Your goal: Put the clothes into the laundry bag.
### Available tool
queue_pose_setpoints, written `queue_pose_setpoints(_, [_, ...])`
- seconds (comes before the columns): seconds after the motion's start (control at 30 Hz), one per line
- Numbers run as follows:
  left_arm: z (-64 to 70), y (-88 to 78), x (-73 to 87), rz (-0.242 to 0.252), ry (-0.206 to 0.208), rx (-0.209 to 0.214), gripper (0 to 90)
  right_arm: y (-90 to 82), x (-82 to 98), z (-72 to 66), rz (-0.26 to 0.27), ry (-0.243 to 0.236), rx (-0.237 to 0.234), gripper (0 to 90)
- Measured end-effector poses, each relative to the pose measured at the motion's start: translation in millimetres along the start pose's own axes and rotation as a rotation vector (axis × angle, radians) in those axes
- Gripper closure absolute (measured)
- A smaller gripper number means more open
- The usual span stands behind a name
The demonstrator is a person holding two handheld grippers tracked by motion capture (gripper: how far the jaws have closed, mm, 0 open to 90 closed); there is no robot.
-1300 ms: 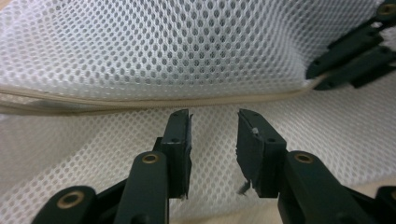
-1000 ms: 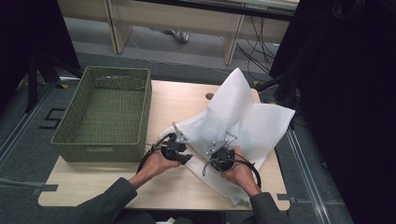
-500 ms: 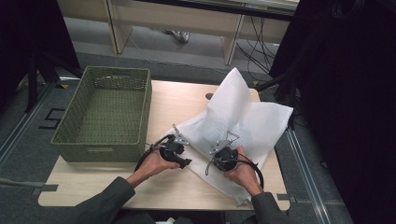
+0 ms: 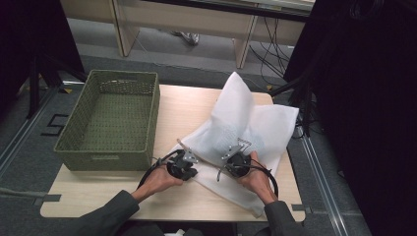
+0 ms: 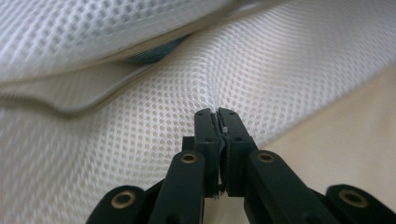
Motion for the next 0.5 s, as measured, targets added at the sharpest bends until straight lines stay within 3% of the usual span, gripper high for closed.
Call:
queue_pose_setpoints(0.03, [0.0,0.0,0.0,0.000,0.000,0.000,86.4,1.6,-0.5,0.5,-0.002,0.009,0.000,87.3])
queue_pose_setpoints(0.07, [11.6,1.5,1.6,0.027,-0.013,0.004,86.4,3.4,-1.5,1.7,-0.002,0.009,0.003,87.3])
queue_pose_setpoints(0.13, [16.5,1.5,3.0,0.022,0.005,0.018,86.5,4.5,-2.7,2.8,-0.004,0.005,0.006,87.3])
queue_pose_setpoints(0.2, [26.9,0.9,7.3,0.021,-0.005,0.034,86.8,6.7,-6.0,3.9,0.000,0.008,0.009,87.3])
queue_pose_setpoints(0.27, [31.6,-1.9,10.6,0.010,0.024,0.035,86.9,10.3,-10.5,5.4,0.007,0.011,0.006,87.4])
queue_pose_setpoints(0.3, [34.4,-3.1,14.1,-0.009,0.027,0.044,86.9,10.3,-10.5,5.4,0.007,0.011,0.006,87.4])
queue_pose_setpoints(0.37, [39.1,-3.8,14.9,0.006,0.007,0.064,86.9,12.1,-14.7,6.7,0.008,0.003,0.018,87.4])
queue_pose_setpoints(0.4, [38.8,-4.5,15.4,0.004,0.022,0.062,86.6,13.9,-17.2,7.0,0.003,-0.004,0.018,87.4])
queue_pose_setpoints(0.47, [37.6,-6.2,17.1,0.001,0.008,0.057,85.4,14.4,-19.9,6.6,0.003,-0.007,0.013,87.4])
queue_pose_setpoints(0.5, [36.7,-6.3,15.8,0.021,-0.027,0.049,83.0,13.8,-21.2,5.9,0.006,-0.016,0.016,87.4])
Point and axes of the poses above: each handheld gripper's, and its own axes: y roughly forward along the jaws, x roughly out of its underside, z roughly to its right, the point moved 10 cm from there along y, roughly forward along the jaws, and after that the axes turned 14 degrees about x, right-handed, at the moved point
